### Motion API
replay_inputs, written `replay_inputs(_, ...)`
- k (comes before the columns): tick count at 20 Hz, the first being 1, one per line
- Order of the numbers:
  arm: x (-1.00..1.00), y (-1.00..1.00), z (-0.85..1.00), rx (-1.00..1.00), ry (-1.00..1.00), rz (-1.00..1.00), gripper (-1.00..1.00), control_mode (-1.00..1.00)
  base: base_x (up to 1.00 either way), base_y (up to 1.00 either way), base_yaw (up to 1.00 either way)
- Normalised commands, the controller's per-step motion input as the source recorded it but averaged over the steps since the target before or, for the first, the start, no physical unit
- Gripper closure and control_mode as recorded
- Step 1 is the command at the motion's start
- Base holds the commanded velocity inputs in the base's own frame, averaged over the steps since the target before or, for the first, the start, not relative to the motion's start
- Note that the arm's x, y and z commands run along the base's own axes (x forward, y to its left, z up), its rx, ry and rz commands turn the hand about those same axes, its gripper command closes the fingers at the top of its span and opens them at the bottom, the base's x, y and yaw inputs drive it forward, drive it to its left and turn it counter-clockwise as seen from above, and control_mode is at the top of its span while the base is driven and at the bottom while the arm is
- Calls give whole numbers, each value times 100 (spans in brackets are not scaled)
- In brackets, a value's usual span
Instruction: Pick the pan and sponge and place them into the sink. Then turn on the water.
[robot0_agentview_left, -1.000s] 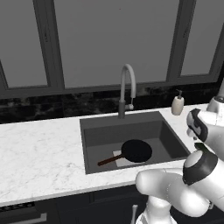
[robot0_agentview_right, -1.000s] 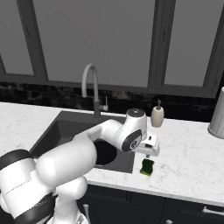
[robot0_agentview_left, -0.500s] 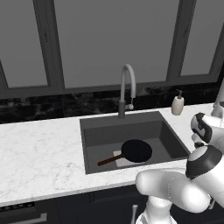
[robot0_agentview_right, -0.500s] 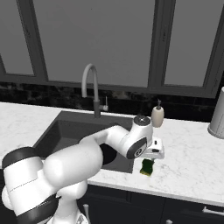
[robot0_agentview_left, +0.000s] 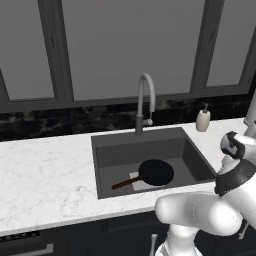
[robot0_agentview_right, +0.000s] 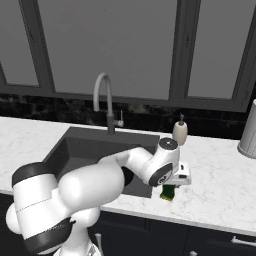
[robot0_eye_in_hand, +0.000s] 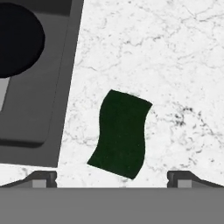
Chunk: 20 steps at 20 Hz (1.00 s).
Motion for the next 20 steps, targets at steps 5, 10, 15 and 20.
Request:
replay_inputs(5, 4, 0, -21, -2, 0, 0, -100, -100, 0, 0, 0)
replay_inputs(10, 17, 0, -15, 0, 0, 0, -100, -100, 0, 0, 0)
replay_inputs(15, 23, 0, -16, 0, 0, 1, -100, -100, 0, 0, 0)
replay_inputs(20, 20, 0, -19, 0, 3, 2, -100, -100, 0, 0, 0)
